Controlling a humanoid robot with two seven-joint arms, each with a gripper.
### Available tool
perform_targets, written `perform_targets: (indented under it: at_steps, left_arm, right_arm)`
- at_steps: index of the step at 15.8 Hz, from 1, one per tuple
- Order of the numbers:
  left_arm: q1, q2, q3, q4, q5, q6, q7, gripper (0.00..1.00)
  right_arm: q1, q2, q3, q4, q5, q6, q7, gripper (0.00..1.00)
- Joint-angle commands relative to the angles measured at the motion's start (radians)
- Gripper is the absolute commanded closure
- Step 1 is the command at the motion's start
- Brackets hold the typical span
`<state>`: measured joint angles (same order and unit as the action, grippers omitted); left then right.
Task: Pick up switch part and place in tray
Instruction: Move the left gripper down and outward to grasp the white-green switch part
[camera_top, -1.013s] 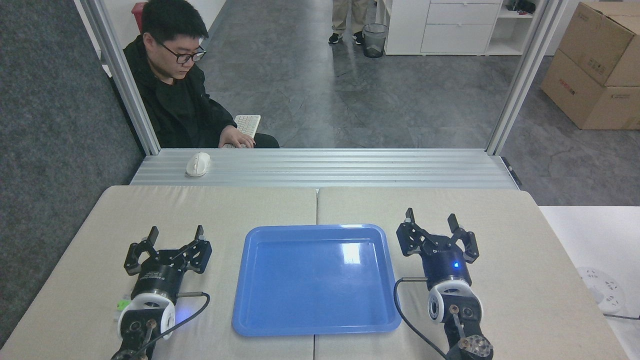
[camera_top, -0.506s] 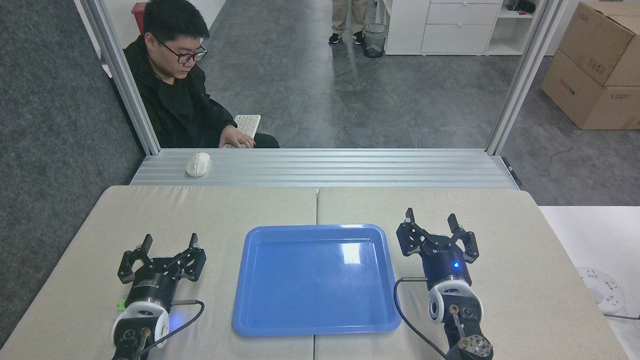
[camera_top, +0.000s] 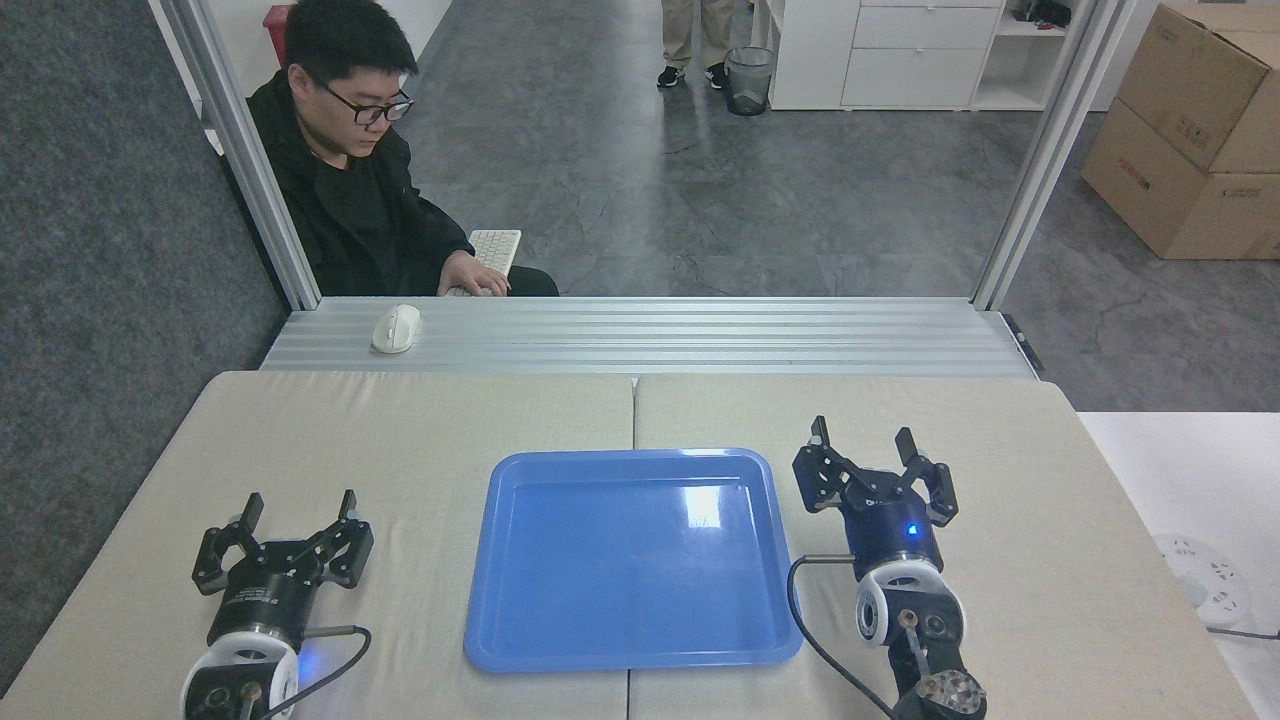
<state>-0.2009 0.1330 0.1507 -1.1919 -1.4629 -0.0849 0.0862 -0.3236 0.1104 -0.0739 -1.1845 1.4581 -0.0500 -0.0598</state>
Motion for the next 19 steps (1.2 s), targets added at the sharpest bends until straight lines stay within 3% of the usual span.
perform_targets:
  at_steps: [1, 3, 19]
  left_arm:
    - [0.043, 0.056, 0.126, 0.021, 0.038, -0.160, 0.000, 0.01]
    - [0.044, 0.062, 0.167, 0.023, 0.088, -0.239, -0.003, 0.01]
    - [0.143, 0.082, 0.126, 0.080, 0.065, -0.273, 0.050, 0.01]
  right_arm:
    - [0.000, 0.000, 0.000, 0.000, -0.001, -0.001, -0.002, 0.00]
    - [0.000, 0.000, -0.001, 0.000, 0.001, -0.001, 0.000, 0.00]
    - [0.000, 0.000, 0.000, 0.000, 0.001, -0.001, 0.000, 0.00]
